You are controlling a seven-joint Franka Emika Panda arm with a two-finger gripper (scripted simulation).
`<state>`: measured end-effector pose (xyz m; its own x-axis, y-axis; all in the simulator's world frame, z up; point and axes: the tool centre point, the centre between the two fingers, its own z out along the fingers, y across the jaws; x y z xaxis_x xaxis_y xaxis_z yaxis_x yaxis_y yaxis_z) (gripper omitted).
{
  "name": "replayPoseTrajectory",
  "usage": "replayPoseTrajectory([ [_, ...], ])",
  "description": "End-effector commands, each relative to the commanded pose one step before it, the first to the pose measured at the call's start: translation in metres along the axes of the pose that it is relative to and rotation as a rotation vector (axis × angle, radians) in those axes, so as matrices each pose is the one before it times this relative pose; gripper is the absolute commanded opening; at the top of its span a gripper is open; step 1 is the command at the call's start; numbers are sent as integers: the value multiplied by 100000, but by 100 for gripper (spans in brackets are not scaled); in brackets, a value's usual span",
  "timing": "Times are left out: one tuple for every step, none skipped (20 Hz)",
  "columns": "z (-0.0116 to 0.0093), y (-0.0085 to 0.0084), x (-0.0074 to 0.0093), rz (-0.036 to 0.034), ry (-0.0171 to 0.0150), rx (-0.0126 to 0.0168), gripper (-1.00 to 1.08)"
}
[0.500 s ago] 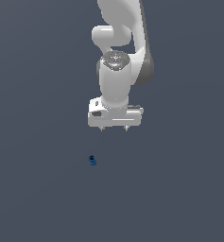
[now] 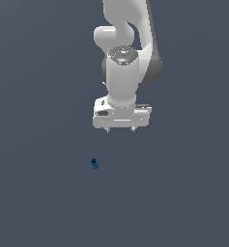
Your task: Pick up the object and move it to a goal position.
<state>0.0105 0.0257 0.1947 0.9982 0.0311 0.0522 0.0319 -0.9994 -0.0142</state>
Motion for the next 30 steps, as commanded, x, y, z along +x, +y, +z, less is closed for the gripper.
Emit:
replayPoseTrajectory([
  [-264,-327,90,-126,630,304,100],
  [-9,17,-12,0,0,0,100],
  [75,72,-15,36,-162,-77,100],
  [19,18,4,60,-31,-12,100],
  [32,43,42,276,-13,10,100],
  [53,67,69,462,-20,17,100],
  [83,102,95,657,-46,14,100],
  [113,142,122,859,-72,12,100],
  [143,177,150,1057,-95,9,100],
  [170,207,176,1240,-114,6,100],
  [195,236,202,1414,-128,3,100],
  [221,263,232,1606,-140,1,100],
  [248,292,261,1795,-153,-3,100],
  [278,320,290,1980,-169,-12,100],
  [310,350,321,2175,-185,-24,100],
  [341,377,352,2363,-199,-38,100],
  [374,404,385,2556,-212,-53,100],
  [408,430,418,2749,-224,-73,100],
  [444,455,452,2939,-235,-95,100],
  [480,478,486,3128,-244,-120,100],
  [518,499,520,3312,-250,-148,100],
  [557,518,555,3494,-255,-179,100],
  [562,504,555,3458,-241,-200,100],
  [537,463,527,3243,-216,-208,100],
  [510,424,497,3030,-193,-212,100],
  [482,387,467,2821,-171,-212,100],
  [454,353,436,2615,-150,-209,100],
  [424,319,404,2409,-131,-203,100],
  [393,287,372,2207,-114,-194,100],
  [362,257,340,2007,-99,-184,100],
])
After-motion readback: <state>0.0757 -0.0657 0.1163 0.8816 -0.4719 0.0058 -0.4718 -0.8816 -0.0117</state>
